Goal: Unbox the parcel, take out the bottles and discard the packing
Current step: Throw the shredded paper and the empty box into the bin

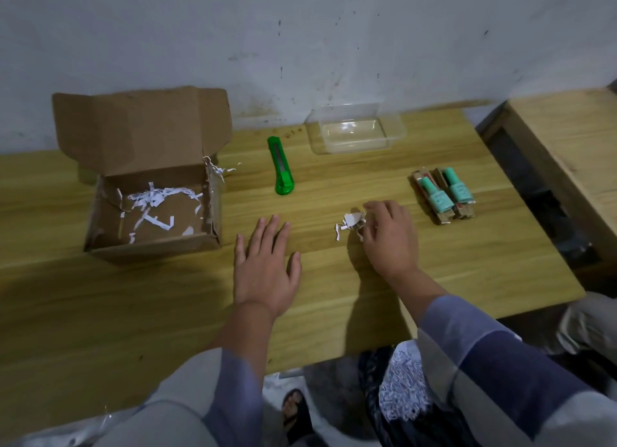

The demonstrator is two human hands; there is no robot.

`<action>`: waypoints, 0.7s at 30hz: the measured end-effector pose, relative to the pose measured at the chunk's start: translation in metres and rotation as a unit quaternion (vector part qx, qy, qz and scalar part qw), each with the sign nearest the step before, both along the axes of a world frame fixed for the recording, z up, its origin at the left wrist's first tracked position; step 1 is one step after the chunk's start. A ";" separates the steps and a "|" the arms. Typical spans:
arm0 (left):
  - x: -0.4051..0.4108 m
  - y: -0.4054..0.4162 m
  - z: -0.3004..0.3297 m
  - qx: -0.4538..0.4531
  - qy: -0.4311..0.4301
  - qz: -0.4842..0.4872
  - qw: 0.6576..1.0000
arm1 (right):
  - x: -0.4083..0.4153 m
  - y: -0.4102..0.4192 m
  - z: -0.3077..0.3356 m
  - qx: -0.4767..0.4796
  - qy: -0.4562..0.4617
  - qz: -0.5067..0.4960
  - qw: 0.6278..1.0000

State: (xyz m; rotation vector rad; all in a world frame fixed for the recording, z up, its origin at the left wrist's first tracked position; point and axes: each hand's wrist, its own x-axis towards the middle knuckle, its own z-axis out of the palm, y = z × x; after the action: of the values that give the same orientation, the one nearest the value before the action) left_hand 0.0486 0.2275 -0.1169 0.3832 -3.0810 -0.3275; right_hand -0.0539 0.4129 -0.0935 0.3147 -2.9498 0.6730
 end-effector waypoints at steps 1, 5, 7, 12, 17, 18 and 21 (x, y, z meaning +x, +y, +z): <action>0.000 -0.001 0.000 0.000 0.001 0.000 1.000 | 0.000 0.000 0.000 0.027 -0.012 -0.023 0.999; -0.001 -0.001 0.001 -0.002 0.001 0.000 1.000 | 0.001 -0.011 0.001 0.096 -0.067 -0.023 0.993; 0.000 0.000 0.001 -0.001 0.002 0.000 1.000 | 0.001 -0.023 0.003 0.140 -0.084 -0.001 0.987; 0.000 -0.002 -0.001 0.000 0.002 0.001 1.000 | 0.010 -0.044 0.006 0.176 -0.059 0.021 0.982; -0.001 -0.002 0.001 0.005 0.007 0.002 1.000 | 0.022 -0.030 0.007 0.153 -0.071 0.066 0.983; 0.000 -0.002 0.001 0.006 0.008 0.002 1.000 | 0.023 -0.025 0.008 0.142 -0.075 0.078 0.984; 0.001 0.000 0.001 0.005 0.009 0.003 1.000 | 0.024 -0.010 0.010 0.106 -0.079 0.091 0.987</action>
State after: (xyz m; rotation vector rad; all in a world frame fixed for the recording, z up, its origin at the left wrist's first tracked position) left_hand 0.0496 0.2277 -0.1160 0.3872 -3.0614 -0.3439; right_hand -0.0298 0.4025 -0.0835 0.5811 -3.1780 0.4192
